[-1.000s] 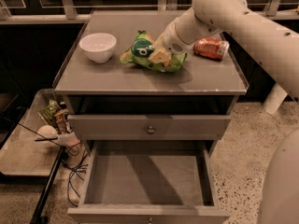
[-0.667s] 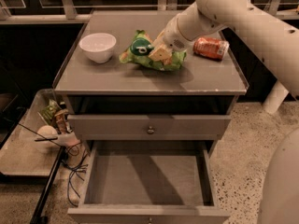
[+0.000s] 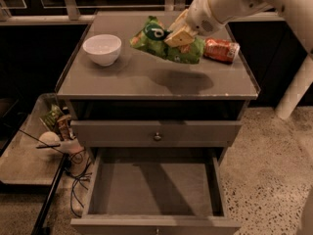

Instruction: Place green rice chip bag into middle drawer

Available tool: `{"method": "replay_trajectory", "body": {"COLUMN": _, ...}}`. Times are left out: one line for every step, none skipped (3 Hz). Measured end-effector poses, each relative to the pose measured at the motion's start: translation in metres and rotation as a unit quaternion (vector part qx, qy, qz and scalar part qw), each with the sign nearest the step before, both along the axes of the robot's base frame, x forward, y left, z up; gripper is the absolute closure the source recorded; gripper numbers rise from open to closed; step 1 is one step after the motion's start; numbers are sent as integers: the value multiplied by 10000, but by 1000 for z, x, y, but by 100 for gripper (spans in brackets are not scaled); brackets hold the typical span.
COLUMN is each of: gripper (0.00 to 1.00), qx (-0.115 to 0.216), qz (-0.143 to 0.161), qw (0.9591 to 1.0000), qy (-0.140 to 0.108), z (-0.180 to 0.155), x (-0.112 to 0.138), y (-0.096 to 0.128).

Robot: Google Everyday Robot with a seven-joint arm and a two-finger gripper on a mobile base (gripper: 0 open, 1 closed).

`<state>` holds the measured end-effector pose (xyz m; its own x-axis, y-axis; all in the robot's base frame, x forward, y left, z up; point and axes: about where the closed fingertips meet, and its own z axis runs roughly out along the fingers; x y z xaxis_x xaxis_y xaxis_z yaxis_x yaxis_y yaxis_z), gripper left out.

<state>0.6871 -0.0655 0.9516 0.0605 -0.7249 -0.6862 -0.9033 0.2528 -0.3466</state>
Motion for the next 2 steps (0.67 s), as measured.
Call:
{"method": "replay_trajectory", "body": {"gripper": 100, "qx": 199, "qz": 75, "qw": 9997, "qy": -102, "z": 31, "x": -25, "y": -12}}
{"method": "replay_trajectory", "body": {"gripper": 100, "qx": 270, "qz": 84, "qw": 9993, "qy": -225, "z": 54, "x": -59, "y": -23}}
